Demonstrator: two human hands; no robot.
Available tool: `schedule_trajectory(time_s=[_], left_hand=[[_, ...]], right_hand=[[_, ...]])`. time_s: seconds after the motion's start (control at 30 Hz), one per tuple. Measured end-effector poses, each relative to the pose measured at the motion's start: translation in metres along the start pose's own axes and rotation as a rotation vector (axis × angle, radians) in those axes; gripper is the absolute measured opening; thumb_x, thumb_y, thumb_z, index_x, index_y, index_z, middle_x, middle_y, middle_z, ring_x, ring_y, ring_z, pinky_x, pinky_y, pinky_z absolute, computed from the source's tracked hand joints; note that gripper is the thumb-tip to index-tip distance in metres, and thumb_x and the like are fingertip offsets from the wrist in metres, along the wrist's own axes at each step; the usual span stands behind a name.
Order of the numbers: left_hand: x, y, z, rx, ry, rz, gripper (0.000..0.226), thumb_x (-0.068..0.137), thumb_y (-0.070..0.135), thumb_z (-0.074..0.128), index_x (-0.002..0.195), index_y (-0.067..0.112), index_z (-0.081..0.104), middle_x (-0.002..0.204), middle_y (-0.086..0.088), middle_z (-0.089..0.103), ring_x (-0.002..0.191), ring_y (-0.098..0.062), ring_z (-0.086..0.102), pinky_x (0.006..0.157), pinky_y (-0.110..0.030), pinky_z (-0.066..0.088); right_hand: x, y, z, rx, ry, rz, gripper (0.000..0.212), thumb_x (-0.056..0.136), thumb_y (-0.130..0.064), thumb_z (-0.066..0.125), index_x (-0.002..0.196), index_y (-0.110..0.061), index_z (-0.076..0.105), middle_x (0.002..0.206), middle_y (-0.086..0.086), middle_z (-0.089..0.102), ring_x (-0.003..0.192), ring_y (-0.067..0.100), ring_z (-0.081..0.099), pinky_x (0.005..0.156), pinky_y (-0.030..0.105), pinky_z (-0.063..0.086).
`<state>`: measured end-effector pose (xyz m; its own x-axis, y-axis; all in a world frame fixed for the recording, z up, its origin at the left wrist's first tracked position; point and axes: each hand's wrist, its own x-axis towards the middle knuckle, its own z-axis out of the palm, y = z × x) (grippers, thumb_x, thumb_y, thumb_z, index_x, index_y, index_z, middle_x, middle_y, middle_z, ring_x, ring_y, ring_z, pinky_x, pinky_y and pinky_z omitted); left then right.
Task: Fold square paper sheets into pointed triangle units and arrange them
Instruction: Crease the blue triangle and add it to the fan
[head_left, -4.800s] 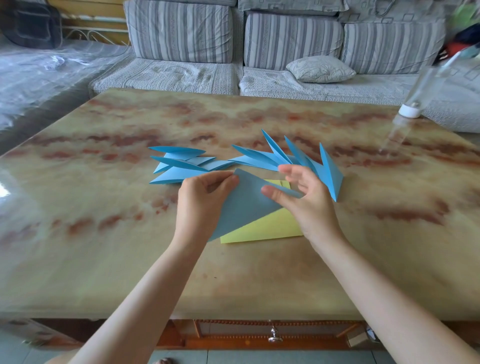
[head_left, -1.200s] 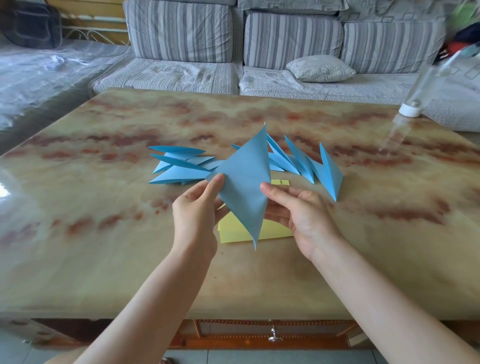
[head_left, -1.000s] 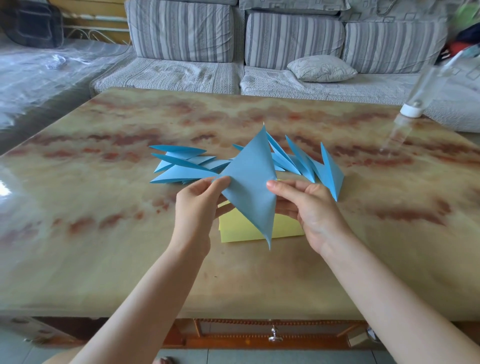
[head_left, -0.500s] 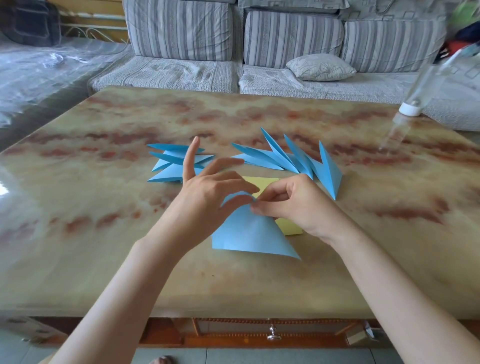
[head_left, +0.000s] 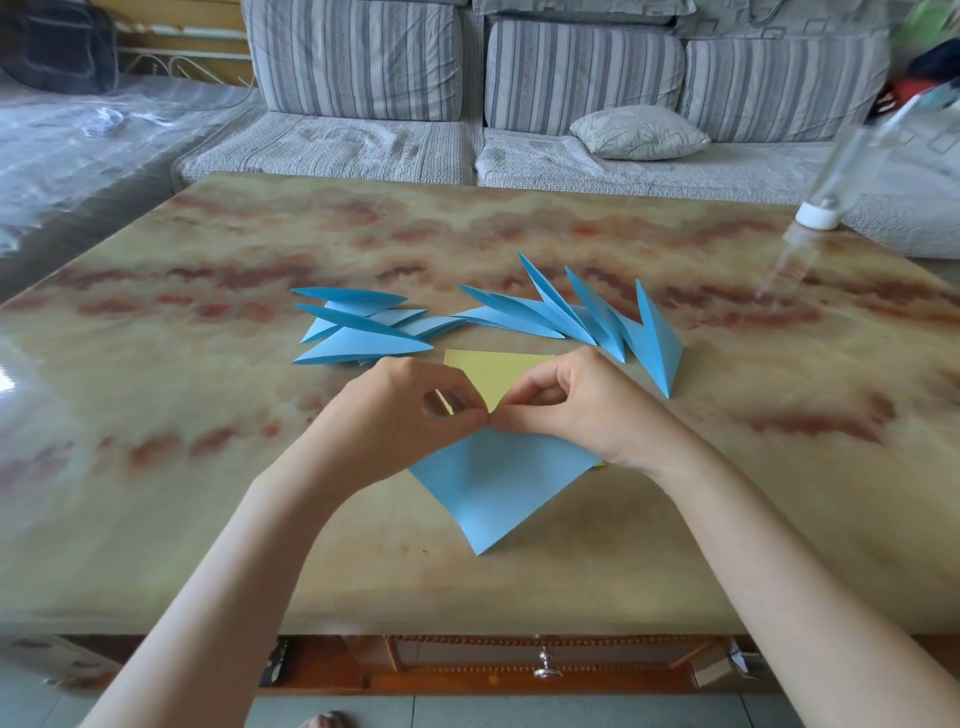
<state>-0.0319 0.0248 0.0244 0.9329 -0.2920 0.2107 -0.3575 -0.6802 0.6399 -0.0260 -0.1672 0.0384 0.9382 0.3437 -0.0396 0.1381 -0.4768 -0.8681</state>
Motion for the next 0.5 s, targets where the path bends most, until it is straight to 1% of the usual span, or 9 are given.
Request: schedule_trajectory(time_s=[0.07, 0.13, 0.23, 0.3, 0.43, 0.5], left_hand=[[0.001, 0.0, -0.002, -0.061, -0.027, -0.006, 0.012, 0.082, 0.029, 0.072, 0.074, 0.037, 0.07, 0.074, 0.014, 0.067, 0.069, -0.002, 0.059, 0.068, -0.021, 0.049], [0.002, 0.003, -0.005, -0.117, -0.049, -0.01, 0.007, 0.083, 0.023, 0.072, 0.078, 0.029, 0.072, 0.075, 0.009, 0.068, 0.067, -0.001, 0.058, 0.065, -0.013, 0.045], [0.002, 0.004, -0.01, -0.175, -0.094, -0.038, 0.006, 0.082, 0.024, 0.072, 0.077, 0.026, 0.073, 0.077, 0.005, 0.07, 0.071, -0.003, 0.061, 0.07, -0.016, 0.046], [0.002, 0.003, -0.012, -0.194, -0.118, -0.058, 0.007, 0.082, 0.025, 0.072, 0.076, 0.028, 0.073, 0.078, 0.007, 0.07, 0.073, -0.005, 0.062, 0.071, -0.018, 0.047], [0.001, 0.003, -0.013, -0.217, -0.123, -0.083, 0.01, 0.082, 0.023, 0.072, 0.073, 0.028, 0.072, 0.075, 0.012, 0.07, 0.068, 0.001, 0.058, 0.066, -0.011, 0.044], [0.001, 0.004, -0.014, -0.222, -0.124, -0.094, 0.012, 0.082, 0.022, 0.073, 0.071, 0.029, 0.072, 0.072, 0.013, 0.069, 0.065, 0.003, 0.057, 0.065, -0.01, 0.043]], right_hand=[[-0.001, -0.001, -0.002, 0.036, -0.006, 0.021, 0.009, 0.078, -0.02, 0.079, 0.081, -0.011, 0.076, 0.079, 0.006, 0.075, 0.068, 0.004, 0.063, 0.064, 0.015, 0.046], [-0.002, -0.002, -0.005, 0.066, -0.017, 0.035, 0.007, 0.077, -0.021, 0.078, 0.079, -0.015, 0.076, 0.078, 0.004, 0.075, 0.069, 0.005, 0.063, 0.067, 0.017, 0.045], [-0.003, -0.003, -0.009, 0.087, -0.039, 0.053, 0.005, 0.077, -0.023, 0.078, 0.077, -0.018, 0.076, 0.078, 0.002, 0.074, 0.071, 0.005, 0.064, 0.074, 0.022, 0.046], [-0.003, -0.002, -0.012, 0.089, -0.054, 0.067, 0.007, 0.077, -0.023, 0.078, 0.078, -0.017, 0.076, 0.08, 0.002, 0.075, 0.073, 0.006, 0.065, 0.076, 0.024, 0.047], [-0.003, 0.002, -0.015, 0.071, -0.076, 0.092, 0.013, 0.076, -0.022, 0.079, 0.081, -0.011, 0.076, 0.082, 0.006, 0.075, 0.074, 0.01, 0.066, 0.077, 0.026, 0.05], [-0.003, 0.004, -0.018, 0.066, -0.105, 0.091, 0.014, 0.076, -0.021, 0.079, 0.083, -0.009, 0.076, 0.085, 0.009, 0.075, 0.076, 0.013, 0.067, 0.081, 0.028, 0.052]])
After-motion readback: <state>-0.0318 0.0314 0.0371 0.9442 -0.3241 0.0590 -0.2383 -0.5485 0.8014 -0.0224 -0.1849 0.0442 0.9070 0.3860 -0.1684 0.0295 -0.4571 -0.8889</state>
